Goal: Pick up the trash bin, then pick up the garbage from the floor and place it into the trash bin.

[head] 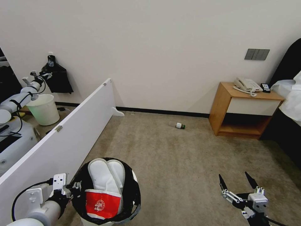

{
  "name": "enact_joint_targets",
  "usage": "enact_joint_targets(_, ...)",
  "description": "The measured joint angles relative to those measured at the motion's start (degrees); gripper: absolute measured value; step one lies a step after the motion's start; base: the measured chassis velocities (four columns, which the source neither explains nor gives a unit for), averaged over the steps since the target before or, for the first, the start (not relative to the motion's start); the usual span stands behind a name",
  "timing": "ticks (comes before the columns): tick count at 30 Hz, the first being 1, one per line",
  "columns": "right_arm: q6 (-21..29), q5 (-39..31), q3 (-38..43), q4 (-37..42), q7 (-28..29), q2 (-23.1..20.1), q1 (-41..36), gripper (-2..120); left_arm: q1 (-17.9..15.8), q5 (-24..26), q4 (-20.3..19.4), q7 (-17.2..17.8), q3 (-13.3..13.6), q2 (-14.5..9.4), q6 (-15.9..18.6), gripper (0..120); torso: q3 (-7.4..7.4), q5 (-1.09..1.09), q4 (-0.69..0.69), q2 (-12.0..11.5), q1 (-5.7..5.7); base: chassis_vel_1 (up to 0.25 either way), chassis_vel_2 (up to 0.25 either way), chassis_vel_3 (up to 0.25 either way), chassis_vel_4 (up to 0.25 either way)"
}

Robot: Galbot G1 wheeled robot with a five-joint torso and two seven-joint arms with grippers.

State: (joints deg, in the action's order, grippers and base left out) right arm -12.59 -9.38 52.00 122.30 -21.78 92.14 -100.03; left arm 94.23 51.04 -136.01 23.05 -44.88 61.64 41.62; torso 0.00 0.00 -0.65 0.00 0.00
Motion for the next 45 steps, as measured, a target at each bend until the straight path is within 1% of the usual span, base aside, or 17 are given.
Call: enact_joint_targets(45,0.4,-0.6,0.1,-0.4,-0.2,0.0,0.5,100,-0.4,0.0,0.3,0.0,0.3,0.1,0.0,4,0.00,0.00,0.00,0.0,0.00,-0.007,0.008,0.008,-0.008)
